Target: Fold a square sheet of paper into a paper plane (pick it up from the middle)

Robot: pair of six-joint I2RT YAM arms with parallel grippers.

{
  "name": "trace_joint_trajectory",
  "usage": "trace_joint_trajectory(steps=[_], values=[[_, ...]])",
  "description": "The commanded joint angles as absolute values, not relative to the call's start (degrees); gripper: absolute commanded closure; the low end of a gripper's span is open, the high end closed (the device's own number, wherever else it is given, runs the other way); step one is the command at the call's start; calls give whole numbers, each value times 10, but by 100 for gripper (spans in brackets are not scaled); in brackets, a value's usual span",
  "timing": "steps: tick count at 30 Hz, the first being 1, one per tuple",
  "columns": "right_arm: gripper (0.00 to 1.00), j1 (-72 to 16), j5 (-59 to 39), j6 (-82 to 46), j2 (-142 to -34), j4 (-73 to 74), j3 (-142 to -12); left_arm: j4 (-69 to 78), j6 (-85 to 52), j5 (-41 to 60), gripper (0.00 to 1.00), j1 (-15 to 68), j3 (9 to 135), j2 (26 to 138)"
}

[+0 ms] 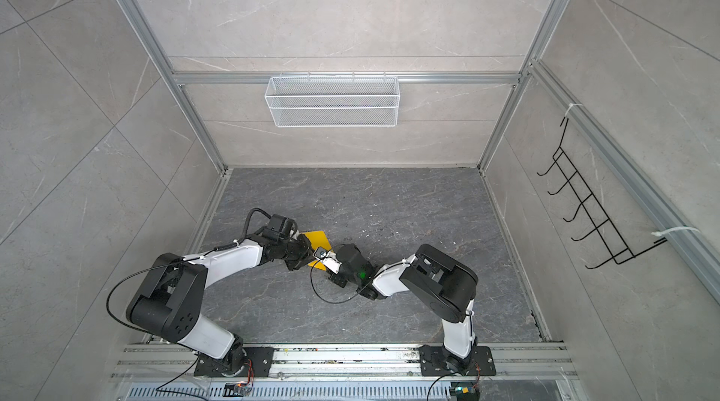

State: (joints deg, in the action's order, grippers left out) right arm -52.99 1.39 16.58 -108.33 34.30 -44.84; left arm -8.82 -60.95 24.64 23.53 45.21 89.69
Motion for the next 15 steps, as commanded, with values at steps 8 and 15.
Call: trace_joint_trajectory(steps=[8, 15], values=[[85, -535, 15, 171, -1088, 355, -444, -109, -613, 253, 79, 225, 465, 865], [89, -535, 0, 159, -1084, 351, -443, -122, -601, 249, 71, 209, 465, 860]])
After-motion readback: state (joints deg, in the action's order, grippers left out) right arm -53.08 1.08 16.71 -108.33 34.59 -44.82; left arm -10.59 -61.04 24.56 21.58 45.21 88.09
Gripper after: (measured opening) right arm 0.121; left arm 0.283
